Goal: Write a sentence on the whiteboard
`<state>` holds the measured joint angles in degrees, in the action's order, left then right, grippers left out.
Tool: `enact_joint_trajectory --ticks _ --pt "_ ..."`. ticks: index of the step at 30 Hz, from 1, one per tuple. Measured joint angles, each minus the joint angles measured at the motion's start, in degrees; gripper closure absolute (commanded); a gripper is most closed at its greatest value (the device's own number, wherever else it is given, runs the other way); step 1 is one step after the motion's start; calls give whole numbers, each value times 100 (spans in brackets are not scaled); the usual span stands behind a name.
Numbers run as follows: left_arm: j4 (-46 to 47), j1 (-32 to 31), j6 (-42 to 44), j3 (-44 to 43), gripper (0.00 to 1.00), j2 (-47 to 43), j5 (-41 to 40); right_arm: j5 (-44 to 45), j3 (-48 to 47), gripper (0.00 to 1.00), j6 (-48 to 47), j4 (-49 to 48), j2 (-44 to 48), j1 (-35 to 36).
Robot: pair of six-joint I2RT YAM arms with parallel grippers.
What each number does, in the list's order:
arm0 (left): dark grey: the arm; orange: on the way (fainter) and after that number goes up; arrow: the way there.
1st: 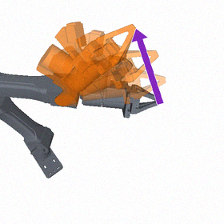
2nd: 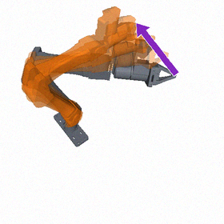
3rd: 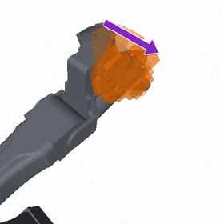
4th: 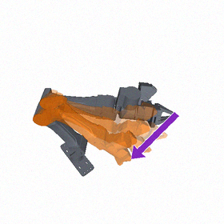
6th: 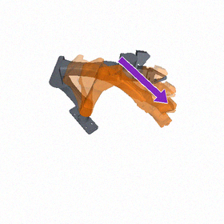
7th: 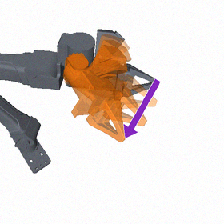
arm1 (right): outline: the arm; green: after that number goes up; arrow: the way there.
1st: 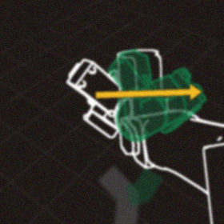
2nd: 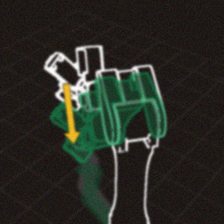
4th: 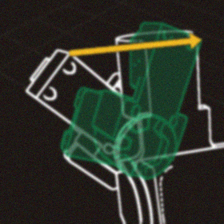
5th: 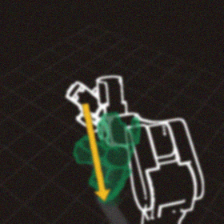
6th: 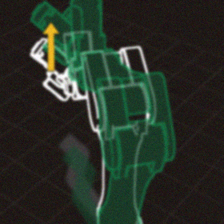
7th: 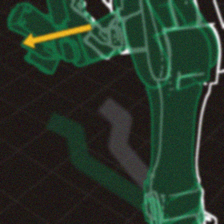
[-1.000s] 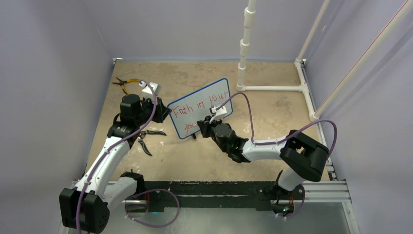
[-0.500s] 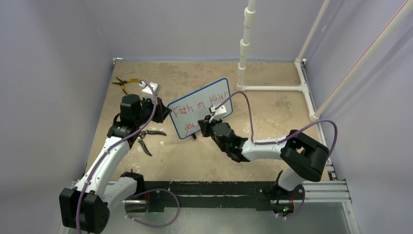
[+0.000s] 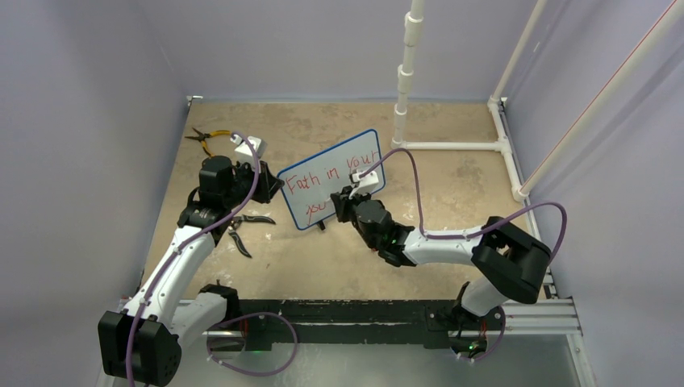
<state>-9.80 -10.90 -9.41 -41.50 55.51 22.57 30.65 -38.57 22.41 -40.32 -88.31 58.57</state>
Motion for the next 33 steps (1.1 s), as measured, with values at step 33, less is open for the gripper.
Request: enact_joint_trajectory --ticks 33 --pt "-2 0 0 0 100 0 0 48 66 100 170 -9 90 -46"
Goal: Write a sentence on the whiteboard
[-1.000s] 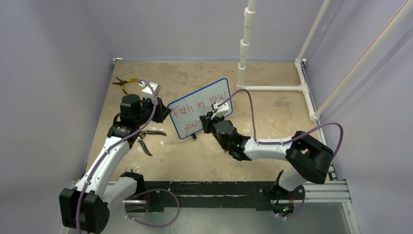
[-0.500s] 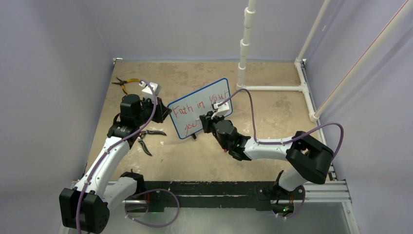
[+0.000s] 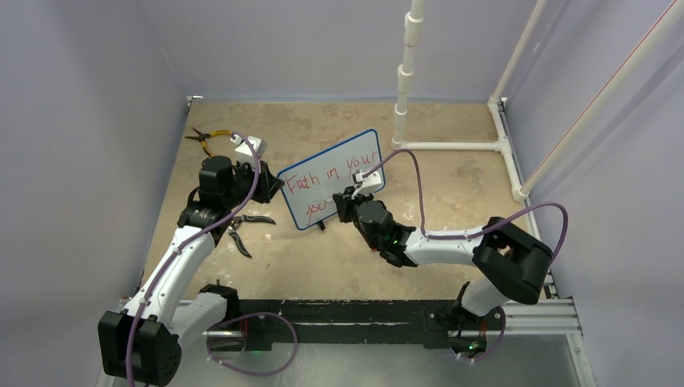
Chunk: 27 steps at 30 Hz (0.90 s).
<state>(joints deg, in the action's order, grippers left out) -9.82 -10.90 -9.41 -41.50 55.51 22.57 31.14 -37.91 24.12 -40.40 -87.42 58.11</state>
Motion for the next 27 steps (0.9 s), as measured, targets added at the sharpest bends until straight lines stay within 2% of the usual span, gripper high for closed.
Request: enact_joint_trajectory --ticks 16,27 --pt "2 0 0 0 100 0 2 -79 188 100 2 -37 535 -199" --pt "2 0 0 0 100 0 2 -155 175 100 -103 -122 417 -199"
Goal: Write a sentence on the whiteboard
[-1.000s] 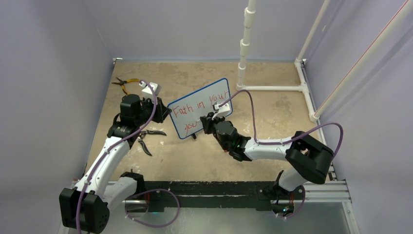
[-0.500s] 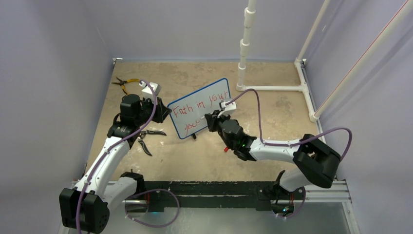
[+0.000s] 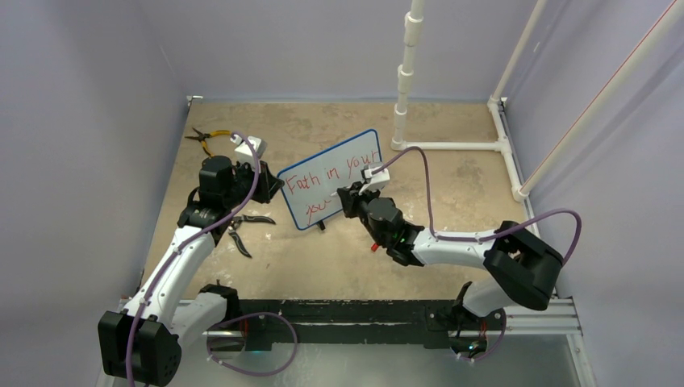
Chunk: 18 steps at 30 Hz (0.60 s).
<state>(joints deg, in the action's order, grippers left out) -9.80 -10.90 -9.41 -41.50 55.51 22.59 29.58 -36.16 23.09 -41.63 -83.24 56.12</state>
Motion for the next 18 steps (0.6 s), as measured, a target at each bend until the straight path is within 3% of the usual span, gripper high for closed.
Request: enact_joint_trajectory --ticks 18 --pt "-2 0 0 0 100 0 0 -20 -111 100 -2 -44 -267 0"
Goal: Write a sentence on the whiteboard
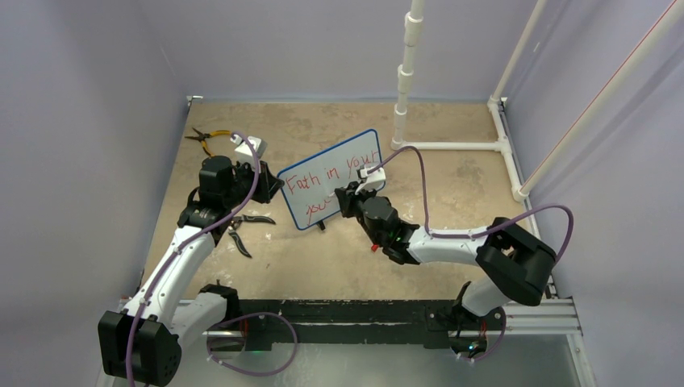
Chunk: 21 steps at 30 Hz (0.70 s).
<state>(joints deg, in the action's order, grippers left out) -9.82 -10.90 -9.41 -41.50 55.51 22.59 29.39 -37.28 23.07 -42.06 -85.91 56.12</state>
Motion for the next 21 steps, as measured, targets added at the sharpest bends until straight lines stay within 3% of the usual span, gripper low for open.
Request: enact_joint_trajectory --ticks 21 --pt "2 0 0 0 100 0 -2 116 -28 100 286 179 -173 7"
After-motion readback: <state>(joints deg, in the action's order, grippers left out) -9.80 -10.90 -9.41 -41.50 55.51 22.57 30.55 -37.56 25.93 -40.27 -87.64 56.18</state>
